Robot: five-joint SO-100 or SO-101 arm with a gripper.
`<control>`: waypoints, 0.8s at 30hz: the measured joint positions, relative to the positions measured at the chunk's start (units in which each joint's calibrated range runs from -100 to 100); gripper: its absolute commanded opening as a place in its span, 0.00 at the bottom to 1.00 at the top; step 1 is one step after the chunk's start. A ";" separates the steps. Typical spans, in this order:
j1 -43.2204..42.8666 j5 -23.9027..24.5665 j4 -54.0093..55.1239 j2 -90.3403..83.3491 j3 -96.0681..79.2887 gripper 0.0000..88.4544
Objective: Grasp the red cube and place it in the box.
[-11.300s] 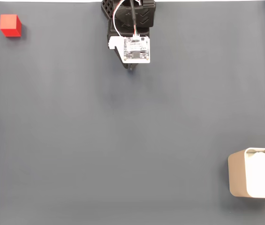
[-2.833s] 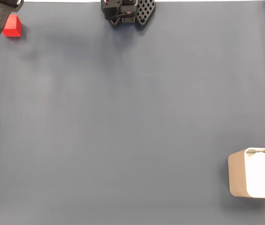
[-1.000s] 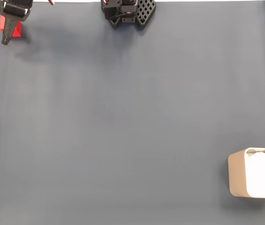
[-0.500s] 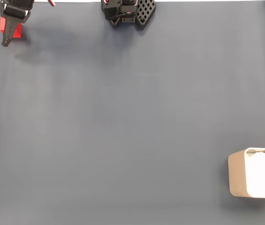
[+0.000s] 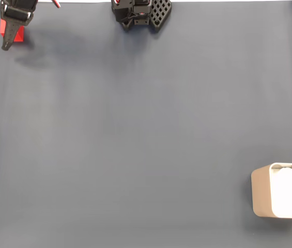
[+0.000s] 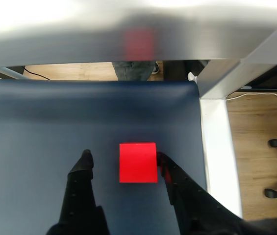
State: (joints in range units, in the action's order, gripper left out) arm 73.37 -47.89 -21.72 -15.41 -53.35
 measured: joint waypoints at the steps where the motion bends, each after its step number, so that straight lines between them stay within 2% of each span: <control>1: 0.00 -0.10 0.24 0.00 -0.09 0.33; 14: 0.00 -0.98 2.55 0.69 -2.26 0.32; 24: 0.00 -1.37 2.70 0.69 -2.44 0.20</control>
State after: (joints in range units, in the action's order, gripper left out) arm 73.37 -49.26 -19.01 -14.72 -55.79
